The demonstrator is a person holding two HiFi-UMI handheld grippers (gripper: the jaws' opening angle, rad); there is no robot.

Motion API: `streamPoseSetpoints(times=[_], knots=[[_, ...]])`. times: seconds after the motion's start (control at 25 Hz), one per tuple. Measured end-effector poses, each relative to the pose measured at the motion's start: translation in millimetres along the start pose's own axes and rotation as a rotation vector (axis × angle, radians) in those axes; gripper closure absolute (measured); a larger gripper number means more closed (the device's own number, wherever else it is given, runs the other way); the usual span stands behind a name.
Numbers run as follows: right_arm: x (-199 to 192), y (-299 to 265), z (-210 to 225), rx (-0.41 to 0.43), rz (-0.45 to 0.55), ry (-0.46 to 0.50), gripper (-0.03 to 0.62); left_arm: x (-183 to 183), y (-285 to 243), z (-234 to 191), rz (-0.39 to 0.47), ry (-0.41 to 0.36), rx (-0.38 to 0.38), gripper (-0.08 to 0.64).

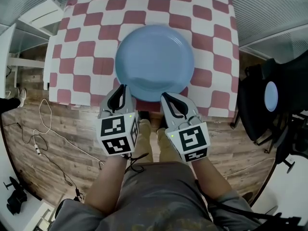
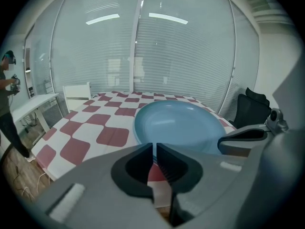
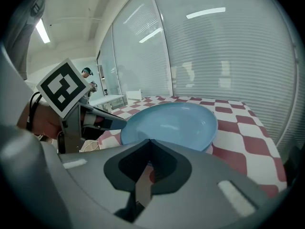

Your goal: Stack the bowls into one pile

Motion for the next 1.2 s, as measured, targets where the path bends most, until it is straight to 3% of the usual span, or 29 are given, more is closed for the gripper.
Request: streamPoseSetpoints(times=[0.28, 0.44, 0.6, 0.96, 1.2], knots=[[0, 1, 1, -0.02, 0.017, -0.008, 0.566, 1, 4, -2, 0.01, -0.002, -0.006, 0.533], [19, 8, 4, -0.03, 0.077, -0.006, 0.566, 22, 18, -3, 0.079, -0.02, 0.003, 0.533], [60, 27, 5, -0.047, 0.181, 0.006, 0.566, 60, 45, -1, 0.199, -0.053, 0.008, 0.533], [197, 91, 7, -0.109, 0.525, 0.108, 0.566, 173, 125, 17, 0.578, -0.178, -0.015, 0.534], [230, 111, 9, -0.169, 0.589, 0.156, 0.568, 212, 150, 21, 0.697, -0.222, -0.022, 0.534]])
Point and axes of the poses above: the fingertips, and each gripper's own axes: y backward along the fingers, z to its right, x out of its top, the point moved 9 cm from there along y, backward along the fingers, and after that the axes turned 1 degree about -y, right-handed, at the moved point
